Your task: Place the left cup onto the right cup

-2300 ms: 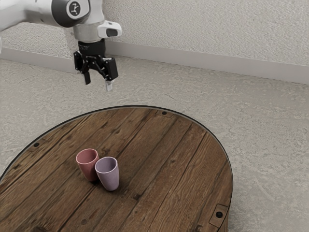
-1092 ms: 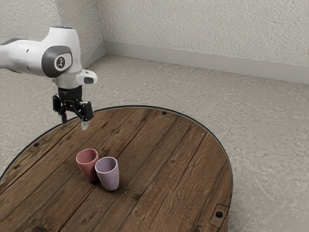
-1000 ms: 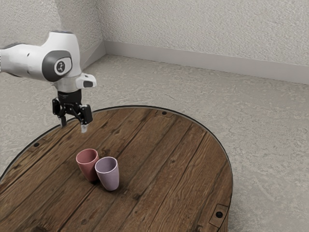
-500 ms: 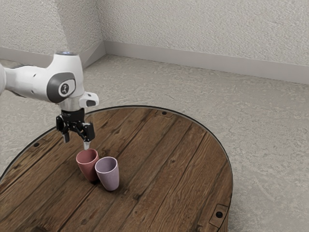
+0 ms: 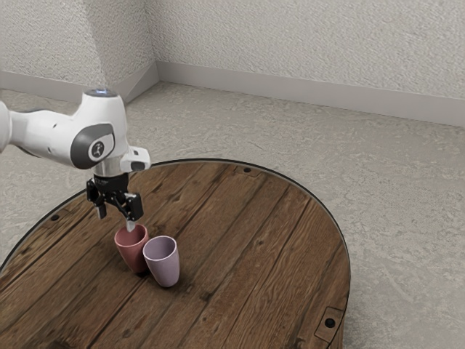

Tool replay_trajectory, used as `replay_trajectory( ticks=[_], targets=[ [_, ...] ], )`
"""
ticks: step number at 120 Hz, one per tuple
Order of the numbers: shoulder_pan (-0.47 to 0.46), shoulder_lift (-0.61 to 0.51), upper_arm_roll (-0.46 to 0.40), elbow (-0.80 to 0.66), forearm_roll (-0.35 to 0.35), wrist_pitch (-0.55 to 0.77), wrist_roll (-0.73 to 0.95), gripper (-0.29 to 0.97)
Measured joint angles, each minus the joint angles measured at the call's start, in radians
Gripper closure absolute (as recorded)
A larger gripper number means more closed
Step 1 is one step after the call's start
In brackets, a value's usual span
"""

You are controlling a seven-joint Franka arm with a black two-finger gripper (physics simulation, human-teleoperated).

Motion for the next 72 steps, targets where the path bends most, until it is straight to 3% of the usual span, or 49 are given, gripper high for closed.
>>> replay_trajectory(
  ticks=[72],
  targets=[
    [0.001, 0.016, 0.000, -0.045, 0.005, 0.062, -0.005, 0.02]
  ],
)
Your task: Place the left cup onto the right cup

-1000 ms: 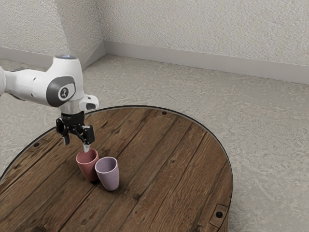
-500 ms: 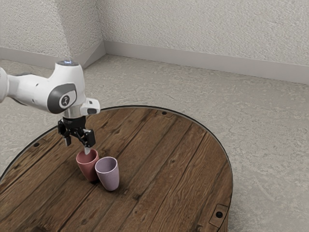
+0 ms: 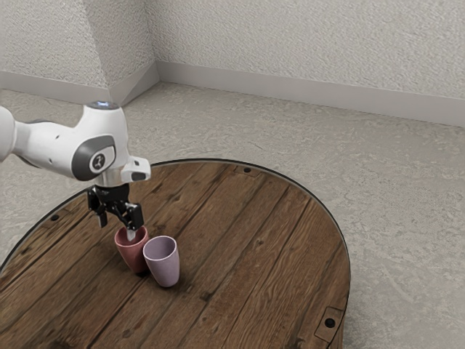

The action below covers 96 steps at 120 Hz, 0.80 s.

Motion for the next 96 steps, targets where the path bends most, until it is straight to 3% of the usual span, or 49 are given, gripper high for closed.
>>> replay_trajectory(
  ticks=[64, 96],
  targets=[
    [0.001, 0.006, 0.001, 0.000, -0.002, 0.017, -0.003, 0.31],
    [-0.009, 0.012, 0.000, 0.003, -0.004, 0.023, -0.005, 0.37]
  ],
)
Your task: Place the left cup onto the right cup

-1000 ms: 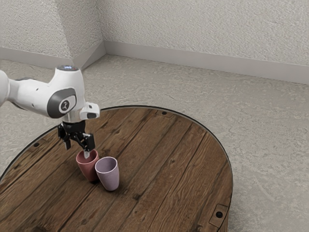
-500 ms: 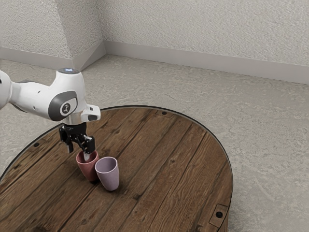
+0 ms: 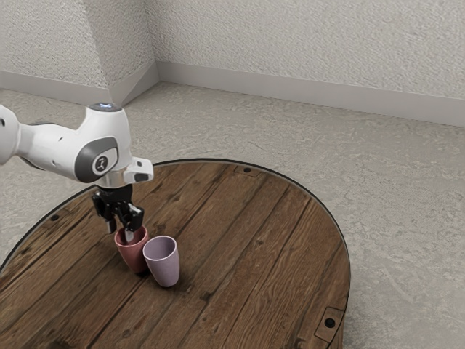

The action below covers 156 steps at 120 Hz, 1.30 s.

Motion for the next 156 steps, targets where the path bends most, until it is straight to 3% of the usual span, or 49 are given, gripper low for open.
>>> replay_trajectory(
  ticks=[86, 156],
  targets=[
    [0.005, 0.000, 0.000, -0.001, 0.000, 0.010, -0.002, 0.63],
    [-0.005, 0.007, 0.000, 0.000, 0.003, 0.011, -0.005, 0.75]
  ],
)
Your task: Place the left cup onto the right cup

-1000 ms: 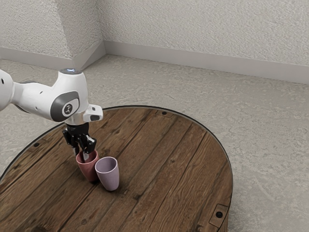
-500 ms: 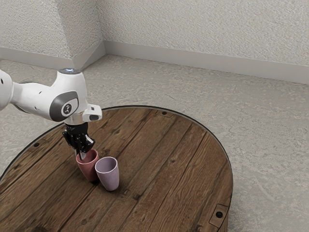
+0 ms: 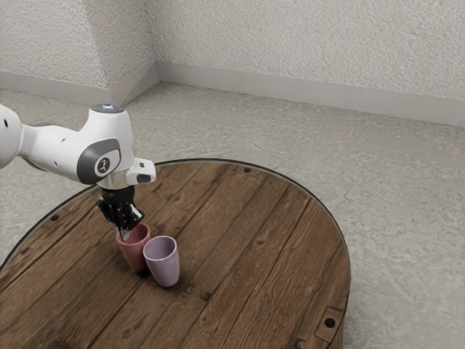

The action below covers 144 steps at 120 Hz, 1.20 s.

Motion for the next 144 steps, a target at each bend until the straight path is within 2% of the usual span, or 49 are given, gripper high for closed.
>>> replay_trajectory(
  ticks=[74, 144],
  targets=[
    [0.001, -0.056, -0.002, -0.002, 0.008, -0.011, -0.004, 0.79],
    [-0.033, -0.240, -0.021, 0.000, 0.009, -0.121, -0.001, 0.79]
  ],
)
